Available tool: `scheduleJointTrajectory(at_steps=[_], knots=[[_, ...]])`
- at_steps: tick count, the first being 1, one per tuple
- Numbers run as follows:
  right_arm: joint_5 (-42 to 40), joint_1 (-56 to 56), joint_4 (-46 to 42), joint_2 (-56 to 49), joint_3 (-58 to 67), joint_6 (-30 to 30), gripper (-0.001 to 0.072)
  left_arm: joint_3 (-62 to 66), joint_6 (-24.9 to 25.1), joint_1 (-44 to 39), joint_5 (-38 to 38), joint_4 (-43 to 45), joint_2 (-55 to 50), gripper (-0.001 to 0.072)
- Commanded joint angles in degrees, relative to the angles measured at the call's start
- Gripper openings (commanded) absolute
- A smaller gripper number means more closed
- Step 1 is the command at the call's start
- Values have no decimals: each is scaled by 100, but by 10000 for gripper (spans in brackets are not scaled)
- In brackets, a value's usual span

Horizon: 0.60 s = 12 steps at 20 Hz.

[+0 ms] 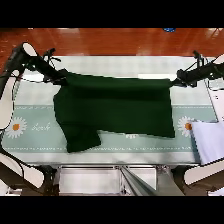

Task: Fold the shirts.

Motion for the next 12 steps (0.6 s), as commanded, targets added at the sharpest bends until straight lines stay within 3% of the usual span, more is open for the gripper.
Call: scheduleJointTrajectory(at_steps=[1,2,3,4,5,9,12], knots=[[42,35,-81,-2,-295,20,27,-247,57,-2,-219,-61,-35,18],[76,50,-70,-2,-306,31,31,-247,39,-2,-323,-136,-35,26],[149,70,-66,-2,-304,144,144,-245,39,-2,-476,-175,-35,134],[284,72,-66,4,-299,332,414,-208,57,4,-691,-138,-33,389],[544,52,-85,26,-249,339,406,-87,55,61,-970,-94,-33,507],[1217,-468,-273,745,-164,411,406,203,-120,590,-1834,-96,442,507],[723,-887,-634,1860,-907,568,406,-553,72,1067,-1655,-94,1462,507]])
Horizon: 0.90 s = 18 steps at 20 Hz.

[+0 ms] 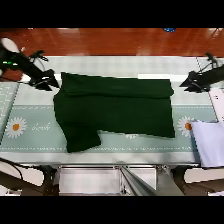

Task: Fold the shirts.

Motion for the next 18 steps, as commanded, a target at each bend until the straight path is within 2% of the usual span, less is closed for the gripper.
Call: scheduleJointTrajectory(at_steps=[1,4,6,8,10,13,16,18], knots=[[-487,-415,-400,1224,-1060,133,406,-1021,439,551,83,-2,1145,507],[-1390,-450,-92,2297,-3206,9,406,-3394,542,1180,962,-201,2433,507],[-1794,-452,748,2977,-4430,-592,406,-5029,671,1703,1683,-837,3163,507],[-1899,-452,1246,3493,-5117,-837,406,-6087,1014,2166,2050,-1735,3471,507],[-1882,-452,1305,3810,-5327,-850,406,-6642,1314,2330,2140,-2188,3462,507],[-1834,-452,1397,3993,-5324,-839,406,-7003,1307,2146,2385,-2120,3410,506],[-1871,-452,1493,3991,-5237,-787,406,-7020,1283,1620,2577,-2122,3220,506],[-1812,-455,1707,3991,-5108,-826,415,-7018,1263,1045,2959,-2120,3032,506]])
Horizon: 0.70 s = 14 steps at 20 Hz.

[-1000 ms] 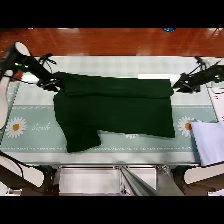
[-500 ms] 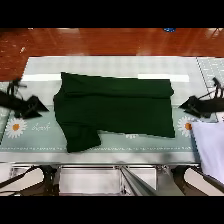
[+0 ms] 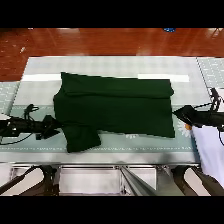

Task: Fold the shirts.

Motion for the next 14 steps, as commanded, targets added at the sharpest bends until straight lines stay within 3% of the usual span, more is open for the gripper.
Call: scheduleJointTrajectory(at_steps=[1,3,4,5,9,14], knots=[[17,-4,348,68,153,-61,416,-131,-107,-772,730,-70,-260,506],[280,-223,470,68,420,-52,416,-94,-365,-1119,1019,-151,-433,489],[507,-457,396,68,549,-74,416,-33,-358,-1209,1016,-149,-498,208],[684,-723,129,68,599,-68,416,35,-334,-1231,970,-151,-511,30],[1091,-1416,-1628,68,-68,848,415,350,-39,-1217,557,-146,-487,17],[1040,-1349,-1322,42,-774,828,415,407,-31,-1217,549,-149,-487,18]])
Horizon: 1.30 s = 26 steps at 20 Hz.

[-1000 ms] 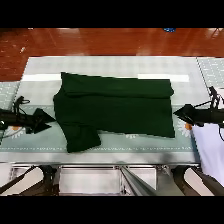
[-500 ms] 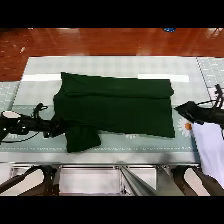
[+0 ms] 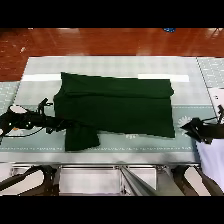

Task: Fold the shirts.

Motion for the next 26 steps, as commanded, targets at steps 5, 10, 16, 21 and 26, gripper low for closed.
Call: scheduleJointTrajectory(at_steps=[5,10,16,21,26], knots=[[-109,575,-81,-584,-315,-37,415,52,101,-22,-149,-63,-4,18],[-892,957,1113,-1482,-275,-435,403,55,101,-22,-153,-63,-4,18],[-310,1307,1919,-1674,553,-1373,27,452,380,63,-686,-63,37,18],[-262,1346,2188,-1663,1523,-1355,27,1722,380,232,-678,-669,31,17],[-557,1770,2411,-2815,2920,-1276,27,3744,-129,-280,-396,-662,-1327,17]])
